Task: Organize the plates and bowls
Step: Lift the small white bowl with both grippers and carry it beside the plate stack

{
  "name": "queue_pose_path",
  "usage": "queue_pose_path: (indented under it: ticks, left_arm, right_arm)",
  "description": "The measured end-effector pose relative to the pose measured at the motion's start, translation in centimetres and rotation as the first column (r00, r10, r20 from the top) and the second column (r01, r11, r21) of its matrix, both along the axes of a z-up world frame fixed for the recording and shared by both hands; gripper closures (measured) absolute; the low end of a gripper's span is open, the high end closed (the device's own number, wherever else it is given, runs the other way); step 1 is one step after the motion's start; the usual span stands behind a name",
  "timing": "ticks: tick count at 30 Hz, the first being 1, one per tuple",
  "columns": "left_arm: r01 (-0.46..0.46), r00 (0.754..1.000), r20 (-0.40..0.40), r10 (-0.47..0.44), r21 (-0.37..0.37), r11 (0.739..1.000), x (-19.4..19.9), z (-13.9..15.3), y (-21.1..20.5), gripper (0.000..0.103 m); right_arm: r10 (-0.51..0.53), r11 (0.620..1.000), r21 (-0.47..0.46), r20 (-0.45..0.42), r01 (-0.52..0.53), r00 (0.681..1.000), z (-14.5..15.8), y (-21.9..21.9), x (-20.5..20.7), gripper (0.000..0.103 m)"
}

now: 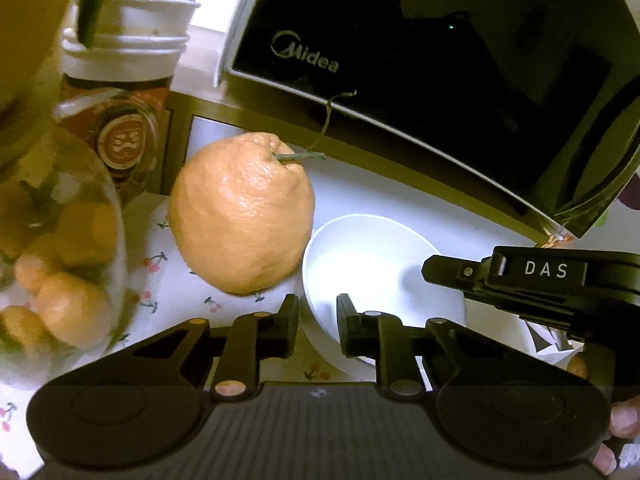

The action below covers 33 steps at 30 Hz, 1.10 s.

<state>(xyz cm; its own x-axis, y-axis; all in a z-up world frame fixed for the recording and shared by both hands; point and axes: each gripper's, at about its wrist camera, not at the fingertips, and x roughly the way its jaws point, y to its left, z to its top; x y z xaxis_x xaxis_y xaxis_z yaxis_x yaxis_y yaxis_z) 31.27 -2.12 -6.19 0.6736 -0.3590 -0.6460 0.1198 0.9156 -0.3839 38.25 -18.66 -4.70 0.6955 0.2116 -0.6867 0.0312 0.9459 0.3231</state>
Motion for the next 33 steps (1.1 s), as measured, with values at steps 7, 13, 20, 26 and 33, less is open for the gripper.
queue_pose_path:
  ticks: [7, 13, 20, 26, 33]
  left_arm:
    - [0.024, 1.0, -0.013, -0.024, -0.014, 1.0, -1.8, 1.5, 1.5, 0.085]
    - [0.057, 0.998, -0.034, -0.057, 0.008, 0.998, -4.1, 2.5, 2.8, 0.085]
    - [0.063, 0.996, -0.063, -0.062, 0.012, 0.998, -7.1, 3.1, 4.2, 0.085]
    - [0.046, 0.996, -0.074, -0.046, 0.001, 0.999, -8.9, 3.3, 5.2, 0.085]
    - [0.017, 0.996, -0.092, -0.019, -0.014, 1.0, -10.0, 2.1, 5.6, 0.085]
  right_arm:
    - [0.003, 1.0, 0.015, -0.024, -0.003, 1.0, 1.3, 0.8, -2.1, 0.083]
    - [0.025, 0.999, 0.024, -0.044, -0.024, 0.999, 2.1, 2.1, -4.9, 0.082]
    - [0.049, 0.999, 0.016, -0.061, -0.048, 0.997, 2.8, 3.9, -8.2, 0.082]
    - [0.041, 0.999, 0.015, -0.048, -0.04, 0.998, 2.9, 5.0, -10.6, 0.082]
    - [0.017, 0.999, 0.041, -0.033, -0.015, 0.999, 1.6, 5.2, -12.3, 0.082]
